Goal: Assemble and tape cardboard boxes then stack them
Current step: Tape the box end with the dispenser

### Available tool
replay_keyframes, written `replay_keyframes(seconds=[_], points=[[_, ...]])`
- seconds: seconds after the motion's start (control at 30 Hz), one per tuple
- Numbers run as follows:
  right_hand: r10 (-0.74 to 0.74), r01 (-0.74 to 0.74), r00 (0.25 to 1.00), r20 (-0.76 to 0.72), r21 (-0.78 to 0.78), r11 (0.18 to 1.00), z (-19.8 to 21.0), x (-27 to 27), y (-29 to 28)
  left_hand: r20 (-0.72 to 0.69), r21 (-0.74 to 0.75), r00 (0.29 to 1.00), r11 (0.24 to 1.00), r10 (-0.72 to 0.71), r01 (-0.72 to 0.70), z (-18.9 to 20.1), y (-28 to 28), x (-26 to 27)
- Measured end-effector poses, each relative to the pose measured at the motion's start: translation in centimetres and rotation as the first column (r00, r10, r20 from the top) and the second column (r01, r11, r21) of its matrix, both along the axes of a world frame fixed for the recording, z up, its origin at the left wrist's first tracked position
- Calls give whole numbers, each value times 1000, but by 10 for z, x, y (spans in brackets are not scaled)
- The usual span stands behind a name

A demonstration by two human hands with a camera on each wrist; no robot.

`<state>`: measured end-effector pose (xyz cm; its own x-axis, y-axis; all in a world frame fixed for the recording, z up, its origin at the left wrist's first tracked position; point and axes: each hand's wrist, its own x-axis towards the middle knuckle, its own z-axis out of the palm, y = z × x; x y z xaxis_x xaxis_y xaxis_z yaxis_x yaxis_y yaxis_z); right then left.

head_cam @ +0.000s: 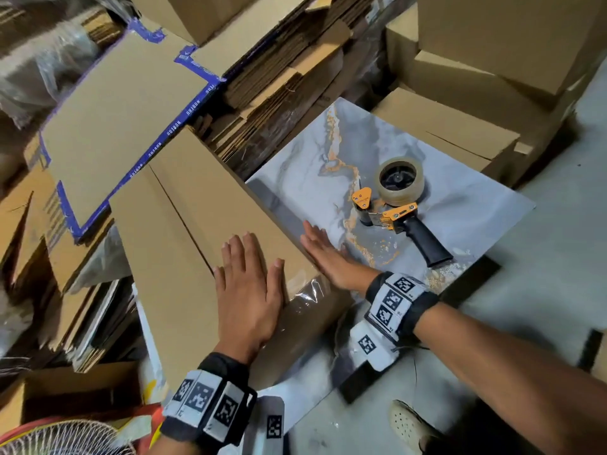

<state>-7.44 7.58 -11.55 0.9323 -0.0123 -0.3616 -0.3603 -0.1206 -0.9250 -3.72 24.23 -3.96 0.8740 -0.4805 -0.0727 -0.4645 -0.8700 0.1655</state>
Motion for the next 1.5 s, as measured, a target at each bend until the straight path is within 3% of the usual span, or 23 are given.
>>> replay_keyframes(seconds=[0.07, 0.1, 0.17, 0.23, 0.33, 0.5, 0.6, 0.67, 0.77, 0.87, 0.97, 1.07, 1.17, 1.23, 1.3, 1.37, 1.43, 1.5], points=[[-22, 22, 1000, 0, -68, 997, 7, 5, -11, 2, -10, 1000, 1000, -6, 6, 0, -2, 1], [-54, 54, 997, 63, 6, 999, 15, 6, -11, 3, -12, 1000, 1000, -7, 7, 0, -2, 2], [-161, 106, 972, 169, 298, 949, 31, 10, -3, 9, -17, 1000, 1000, -8, 8, 0, -2, 2], [-186, 89, 958, 217, 393, 915, 33, 11, 11, 15, -25, 1000, 1000, -14, 14, 0, -1, 2], [-179, 100, 954, 240, 308, 946, 18, 14, 15, 17, -23, 1000, 1000, -14, 14, 0, -1, 1], [-26, 6, 982, 186, 109, 994, 16, 16, 5, 15, -6, 1000, 1000, -10, 10, 2, -3, 0], [-51, 37, 977, 205, 74, 997, 26, 11, 2, 17, -4, 1000, 1000, -11, 11, 3, -4, 0], [-88, 83, 951, 296, 31, 996, 34, 4, -5, 21, -13, 1000, 1000, -11, 11, 3, -4, 0], [-59, 95, 897, 438, -59, 994, 43, -10, -19, 16, -116, 1000, 993, 4, -2, 3, -3, 2], [65, 56, 873, 483, -232, 971, 54, -22, -28, -53, -346, 998, 937, 44, -60, 5, -1, 4], [195, 20, 856, 479, -408, 913, 72, -27, -29, -57, -552, 997, 831, 47, -70, 11, 4, 1], [265, -4, 865, 426, -522, 853, 88, -26, -19, -18, -582, 999, 812, 38, -41, 19, 16, -5], [274, -48, 928, 253, -649, 760, 98, -19, 5, 125, -388, 990, 922, 68, -14, 21, 33, -1], [222, -91, 973, 62, -782, 616, 98, -18, 29, 159, -200, 978, 974, 136, -103, 19, 47, 1], [121, -90, 992, -36, -875, 476, 92, -23, 56, 112, -122, 971, 972, 213, -199, 15, 60, -3], [41, -35, 999, -21, -916, 400, 86, -29, 69, 49, -146, 959, 952, 278, -268, 11, 68, -6], [-31, 27, 999, 16, -919, 393, 83, -36, 56, 35, -150, 954, 946, 297, -289, 9, 67, -5], [-126, 59, 992, 0, -884, 463, 87, -42, 32, 35, -135, 956, 949, 292, -285, 9, 63, -5]])
